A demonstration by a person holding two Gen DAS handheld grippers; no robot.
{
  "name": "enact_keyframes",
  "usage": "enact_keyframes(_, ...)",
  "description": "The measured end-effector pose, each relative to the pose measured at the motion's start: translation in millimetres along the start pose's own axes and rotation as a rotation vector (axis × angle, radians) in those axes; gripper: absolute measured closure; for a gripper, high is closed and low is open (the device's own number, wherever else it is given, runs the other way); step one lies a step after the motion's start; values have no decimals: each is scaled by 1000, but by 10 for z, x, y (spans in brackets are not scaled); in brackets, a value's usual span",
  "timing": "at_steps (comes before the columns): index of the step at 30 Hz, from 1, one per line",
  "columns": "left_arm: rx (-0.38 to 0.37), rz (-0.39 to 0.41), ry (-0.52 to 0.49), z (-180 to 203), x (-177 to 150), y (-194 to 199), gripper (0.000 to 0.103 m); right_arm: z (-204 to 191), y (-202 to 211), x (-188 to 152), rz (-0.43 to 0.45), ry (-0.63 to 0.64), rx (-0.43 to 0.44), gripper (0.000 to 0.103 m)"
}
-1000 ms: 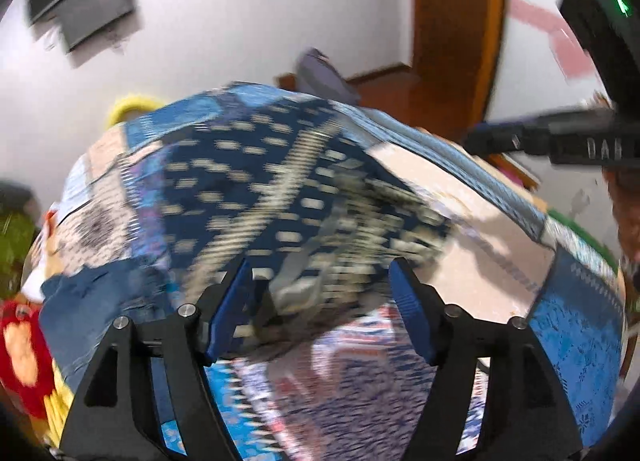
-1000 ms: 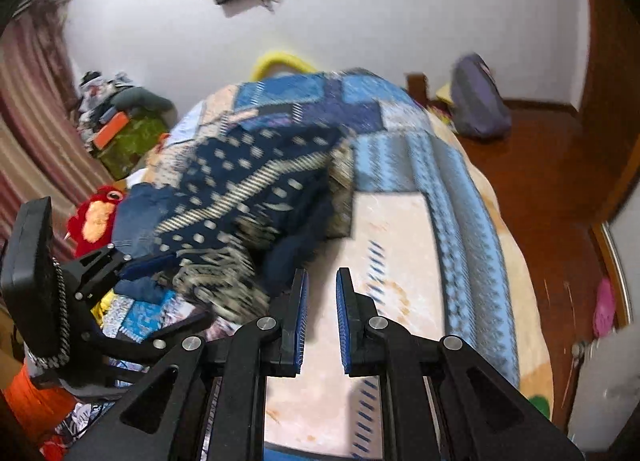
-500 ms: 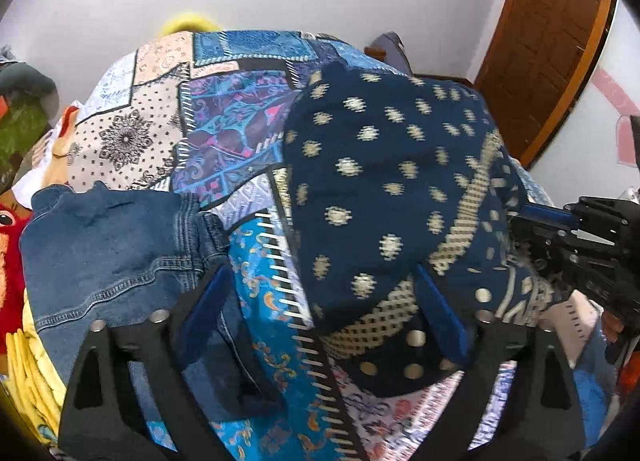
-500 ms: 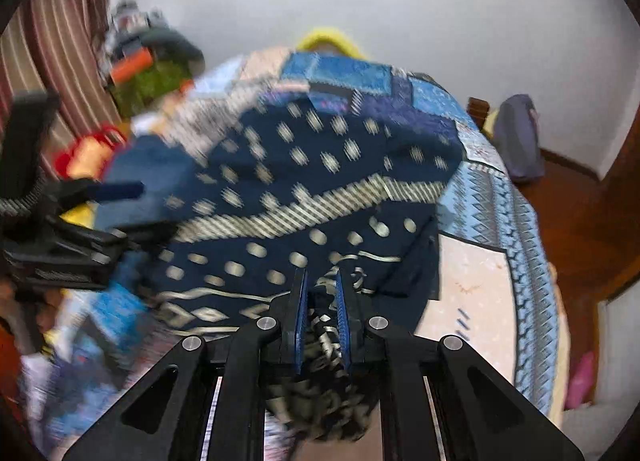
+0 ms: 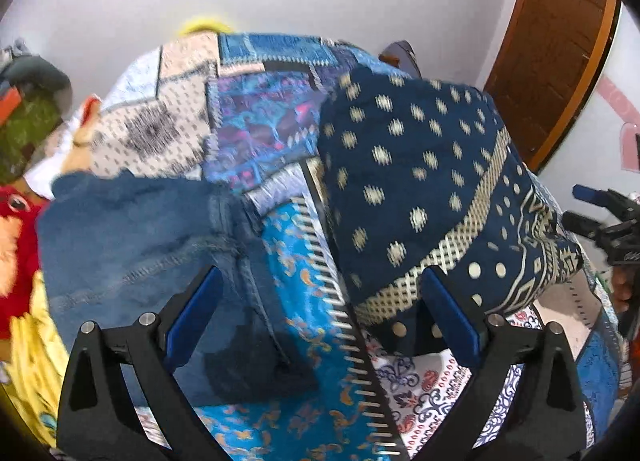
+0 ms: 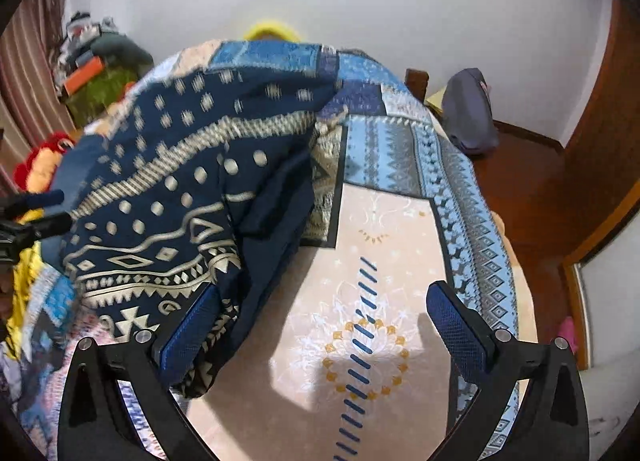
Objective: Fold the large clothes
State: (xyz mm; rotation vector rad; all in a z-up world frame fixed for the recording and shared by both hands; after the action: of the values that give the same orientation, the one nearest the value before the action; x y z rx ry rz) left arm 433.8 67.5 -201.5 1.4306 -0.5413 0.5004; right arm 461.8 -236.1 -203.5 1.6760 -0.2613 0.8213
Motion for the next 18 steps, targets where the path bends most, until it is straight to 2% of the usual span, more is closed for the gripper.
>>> enact_keyframes(4,3,18,-16,7,217,18,3,-30,148,208,39,-60,120,0)
enact_keyframes(7,-46,8,27,-3,395,-81,2,-73,64,353,21,-103,214,0)
enact_keyframes(14,-235,-147,157,-50,587,-726,2,-91,-601,513,-131,-176,310,0)
enact_keyframes(18,-321,-168,212,-62,605,-956,2,-27,-1035,537,-221,-268,428,1)
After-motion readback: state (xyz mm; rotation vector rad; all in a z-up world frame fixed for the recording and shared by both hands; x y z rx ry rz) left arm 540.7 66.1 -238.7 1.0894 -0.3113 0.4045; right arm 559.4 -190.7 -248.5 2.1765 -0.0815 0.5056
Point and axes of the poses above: each gripper's, at about its wrist camera, not at the fingertips, and y roughly against the way its jaws point, z to its right, x to its top, the point moved 3 cm from there along -y, roughly the way its jaws point
